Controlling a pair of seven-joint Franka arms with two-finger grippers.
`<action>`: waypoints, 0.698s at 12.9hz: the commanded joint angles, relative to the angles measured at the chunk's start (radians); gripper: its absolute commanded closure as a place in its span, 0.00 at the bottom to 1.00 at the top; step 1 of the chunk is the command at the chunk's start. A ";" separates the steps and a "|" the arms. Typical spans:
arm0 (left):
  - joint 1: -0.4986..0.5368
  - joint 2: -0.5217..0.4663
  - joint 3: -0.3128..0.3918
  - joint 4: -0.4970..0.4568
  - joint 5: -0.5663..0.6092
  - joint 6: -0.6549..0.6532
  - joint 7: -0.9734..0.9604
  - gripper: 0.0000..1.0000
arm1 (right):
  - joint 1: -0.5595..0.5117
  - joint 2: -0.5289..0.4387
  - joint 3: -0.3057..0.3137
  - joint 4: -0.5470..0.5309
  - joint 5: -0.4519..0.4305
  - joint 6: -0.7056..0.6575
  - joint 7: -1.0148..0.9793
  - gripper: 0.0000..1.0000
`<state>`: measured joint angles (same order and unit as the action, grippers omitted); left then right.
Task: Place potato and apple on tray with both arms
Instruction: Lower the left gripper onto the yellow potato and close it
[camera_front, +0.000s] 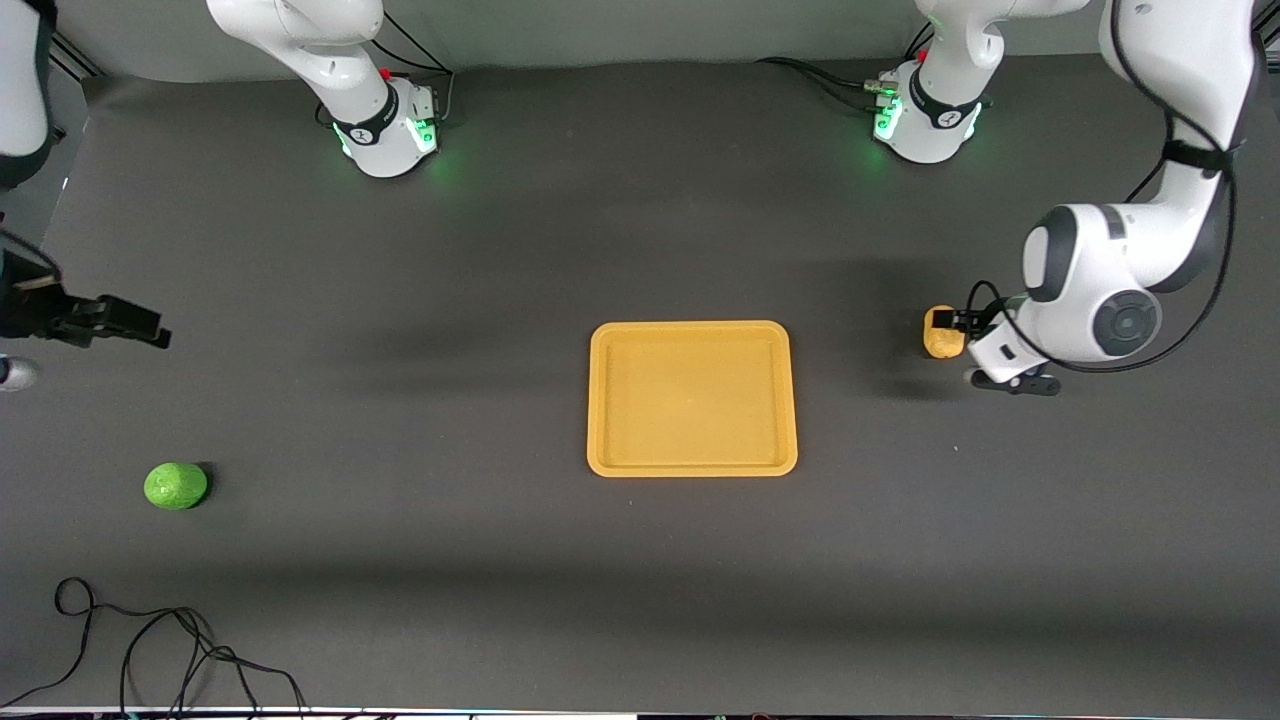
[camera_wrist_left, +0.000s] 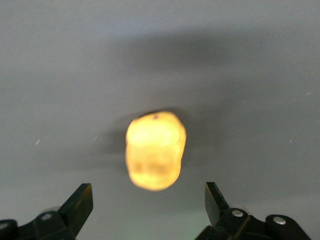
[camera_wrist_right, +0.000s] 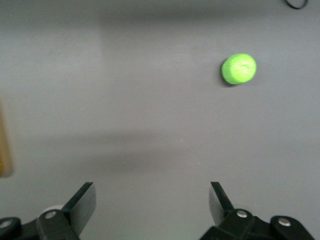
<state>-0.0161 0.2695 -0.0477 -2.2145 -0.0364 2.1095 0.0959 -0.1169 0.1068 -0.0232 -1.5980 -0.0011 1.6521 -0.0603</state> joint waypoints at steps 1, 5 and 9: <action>-0.048 0.040 0.000 -0.031 -0.019 0.108 -0.007 0.01 | -0.100 0.059 -0.006 0.050 0.004 0.034 -0.132 0.00; -0.021 0.020 0.008 -0.088 0.021 0.104 0.086 0.04 | -0.208 0.275 -0.006 0.286 0.010 0.032 -0.298 0.00; -0.028 0.010 0.006 -0.106 0.021 0.099 0.050 0.17 | -0.225 0.393 -0.004 0.426 0.015 0.031 -0.320 0.00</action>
<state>-0.0326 0.3256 -0.0395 -2.2728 -0.0272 2.2108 0.1677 -0.3423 0.4531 -0.0306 -1.2598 -0.0005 1.7100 -0.3553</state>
